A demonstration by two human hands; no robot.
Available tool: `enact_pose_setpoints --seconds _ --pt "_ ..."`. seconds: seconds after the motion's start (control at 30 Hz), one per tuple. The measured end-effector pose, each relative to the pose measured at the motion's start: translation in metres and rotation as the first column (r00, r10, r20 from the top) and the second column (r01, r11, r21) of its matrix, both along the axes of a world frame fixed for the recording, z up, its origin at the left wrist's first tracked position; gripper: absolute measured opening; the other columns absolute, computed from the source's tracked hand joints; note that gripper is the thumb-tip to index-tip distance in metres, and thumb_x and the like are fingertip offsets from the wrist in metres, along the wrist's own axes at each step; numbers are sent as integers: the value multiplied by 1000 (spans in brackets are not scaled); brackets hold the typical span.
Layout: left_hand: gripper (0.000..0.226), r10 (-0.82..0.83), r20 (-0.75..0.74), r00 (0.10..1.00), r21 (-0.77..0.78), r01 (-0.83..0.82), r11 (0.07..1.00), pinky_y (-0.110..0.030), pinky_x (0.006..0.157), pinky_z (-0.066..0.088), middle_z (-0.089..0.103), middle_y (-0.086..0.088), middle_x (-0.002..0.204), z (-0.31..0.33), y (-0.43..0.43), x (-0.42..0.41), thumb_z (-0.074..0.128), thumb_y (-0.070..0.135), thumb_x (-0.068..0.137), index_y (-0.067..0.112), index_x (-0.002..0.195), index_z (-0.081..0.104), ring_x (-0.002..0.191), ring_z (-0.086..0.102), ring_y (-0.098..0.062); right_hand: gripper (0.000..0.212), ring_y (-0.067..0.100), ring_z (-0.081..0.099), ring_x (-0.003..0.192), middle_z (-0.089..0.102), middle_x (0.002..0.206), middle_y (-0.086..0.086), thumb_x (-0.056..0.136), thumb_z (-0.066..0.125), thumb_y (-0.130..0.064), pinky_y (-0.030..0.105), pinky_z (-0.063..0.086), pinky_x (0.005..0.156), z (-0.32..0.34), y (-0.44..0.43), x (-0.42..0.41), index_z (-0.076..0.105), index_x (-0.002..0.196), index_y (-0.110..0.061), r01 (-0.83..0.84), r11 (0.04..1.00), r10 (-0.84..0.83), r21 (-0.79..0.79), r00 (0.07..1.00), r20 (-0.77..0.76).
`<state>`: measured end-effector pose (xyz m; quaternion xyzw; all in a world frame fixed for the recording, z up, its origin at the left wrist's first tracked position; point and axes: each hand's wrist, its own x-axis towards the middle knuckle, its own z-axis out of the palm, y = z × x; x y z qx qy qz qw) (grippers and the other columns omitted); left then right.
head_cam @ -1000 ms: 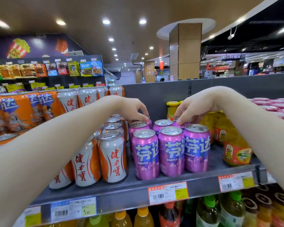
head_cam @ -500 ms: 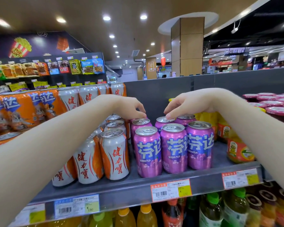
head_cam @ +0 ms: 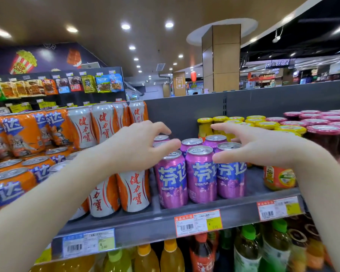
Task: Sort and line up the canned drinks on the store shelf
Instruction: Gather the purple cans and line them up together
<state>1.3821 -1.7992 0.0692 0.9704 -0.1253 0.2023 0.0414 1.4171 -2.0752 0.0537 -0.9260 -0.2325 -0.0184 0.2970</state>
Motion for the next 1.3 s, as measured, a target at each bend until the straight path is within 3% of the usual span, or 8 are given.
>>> enact_pose_setpoints --seconds 0.1,0.23,0.4,0.57,0.77,1.03,1.2,1.3 --pt "70 24 38 999 37 -26 999 -43 104 44 56 10 135 -26 -4 -17 29 89 83 49 137 48 123 55 -14 103 10 52 131 41 154 -16 78 81 -54 27 48 94 -23 3 -10 17 158 -48 76 992 -73 105 997 -37" --pt "69 32 118 993 17 -34 999 -41 107 37 55 17 133 -49 -9 -18 28 83 81 47 135 53 125 53 -8 105 -4 62 94 57 136 -13 83 83 -36 12 49 61 -53 9 -11 12 160 -41 151 952 -149 266 988 -30" --pt "73 -7 86 996 -53 12 998 -47 105 43 62 13 121 -42 0 -22 32 83 79 44 133 60 113 59 -11 101 10 64 109 61 134 -10 82 83 -37 30 54 85 -60 15 -12 17 158 -39 156 939 -182 306 982 59" --pt "65 6 110 994 -54 0 999 -44 105 44 62 8 122 -46 -3 -22 41 77 81 41 132 60 116 59 -16 99 3 63 101 59 123 -14 83 83 -31 18 48 72 -64 18 -10 19 158 -33 119 926 -149 359 987 55" --pt "84 9 189 982 4 -10 1000 -43 108 38 62 6 128 -54 -23 -15 35 91 74 42 140 51 122 55 -20 71 3 62 97 61 120 -11 80 85 -37 20 50 68 -85 19 -13 39 134 -27 196 897 -219 397 976 13" --pt "66 -19 152 988 48 12 999 -43 112 30 59 7 134 -56 -25 -5 48 76 89 41 145 50 132 48 -23 67 10 62 97 59 111 -9 74 87 -46 29 53 74 -92 17 -13 44 121 -24 274 875 -309 399 951 24" --pt "64 -4 107 994 92 -6 996 -43 112 31 53 3 142 -51 -26 -9 50 70 93 39 149 45 133 46 -27 71 9 61 98 64 121 -6 78 85 -44 16 43 63 -95 18 -14 50 133 -18 254 869 -308 424 949 61" --pt "64 1 167 986 75 -14 997 -45 113 30 54 -1 142 -55 -28 -13 53 66 93 34 149 47 131 48 -29 72 12 62 104 65 130 -2 80 83 -43 18 45 69 -98 19 -15 50 138 -16 259 874 -317 410 945 79"
